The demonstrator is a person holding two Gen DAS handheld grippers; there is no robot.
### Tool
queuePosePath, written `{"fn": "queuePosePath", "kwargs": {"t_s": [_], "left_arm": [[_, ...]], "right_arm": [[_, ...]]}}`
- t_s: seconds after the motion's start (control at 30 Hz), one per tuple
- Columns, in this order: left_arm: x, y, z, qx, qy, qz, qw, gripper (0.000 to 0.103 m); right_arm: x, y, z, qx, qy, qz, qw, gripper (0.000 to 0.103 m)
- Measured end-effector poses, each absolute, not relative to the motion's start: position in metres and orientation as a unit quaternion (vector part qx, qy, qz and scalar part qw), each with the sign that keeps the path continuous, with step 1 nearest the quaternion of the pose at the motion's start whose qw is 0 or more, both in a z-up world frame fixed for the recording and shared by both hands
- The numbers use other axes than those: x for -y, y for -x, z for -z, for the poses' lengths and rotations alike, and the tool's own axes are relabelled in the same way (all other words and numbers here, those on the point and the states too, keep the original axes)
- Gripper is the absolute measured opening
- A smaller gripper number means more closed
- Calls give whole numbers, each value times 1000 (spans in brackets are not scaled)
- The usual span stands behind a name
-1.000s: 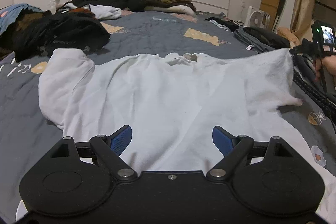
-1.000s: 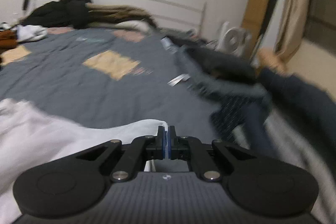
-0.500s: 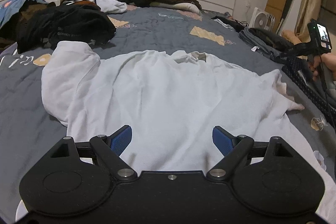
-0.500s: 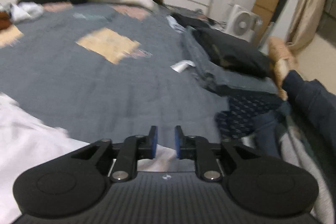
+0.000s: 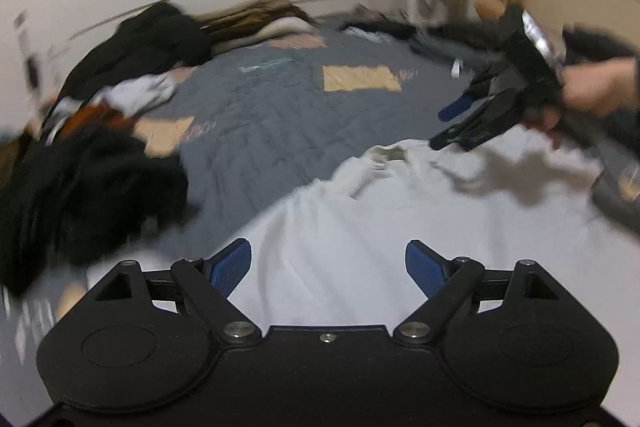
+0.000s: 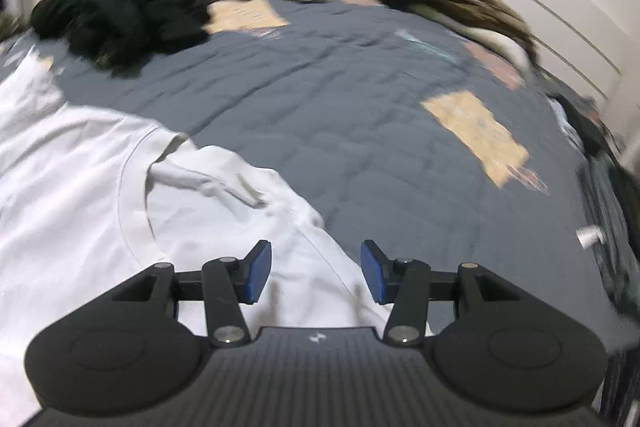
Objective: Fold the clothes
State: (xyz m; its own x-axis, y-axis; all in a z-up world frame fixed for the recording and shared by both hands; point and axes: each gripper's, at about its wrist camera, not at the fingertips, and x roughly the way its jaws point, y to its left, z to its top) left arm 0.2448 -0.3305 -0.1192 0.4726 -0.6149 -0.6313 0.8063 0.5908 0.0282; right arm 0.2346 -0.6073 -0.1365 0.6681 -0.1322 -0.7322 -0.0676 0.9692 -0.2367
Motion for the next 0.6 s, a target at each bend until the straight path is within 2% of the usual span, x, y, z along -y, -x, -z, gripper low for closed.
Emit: {"fn": "queuePosePath", "kwargs": {"t_s": [0.13,0.27,0.33,0.37,0.43,0.47,0.5,0.57,0.6], "left_arm": [[373,-309,124,-293,-221,451,813,80],[411,-344,159,-319,-239,468,789,77],[425,-356,175,-327,-249,465,784,71],[430,-362,181,-336,-246,464,782,66],[432,-375,190,-371,-215,471,771,37],[432,-377,192,-378,-207,475,767,12],[430,-377,193,-383,-202,479,764,11],[425,-376,192,-373,-197,482,768,9],[422,-375,191,-367,-194,484,771,8]], "right_arm": [[610,-248,145,-412,124,-3,903,50],[616,-256,156,-418,107,-15,902,50],[619,-260,161,-421,99,-21,901,50],[621,-262,164,-422,95,-23,901,50],[624,-266,169,-425,86,-29,900,48],[626,-268,171,-427,82,-32,900,40],[627,-270,174,-428,78,-35,900,22],[630,-274,179,-431,70,-41,899,4],[628,-273,180,-424,79,-39,901,0]]}}
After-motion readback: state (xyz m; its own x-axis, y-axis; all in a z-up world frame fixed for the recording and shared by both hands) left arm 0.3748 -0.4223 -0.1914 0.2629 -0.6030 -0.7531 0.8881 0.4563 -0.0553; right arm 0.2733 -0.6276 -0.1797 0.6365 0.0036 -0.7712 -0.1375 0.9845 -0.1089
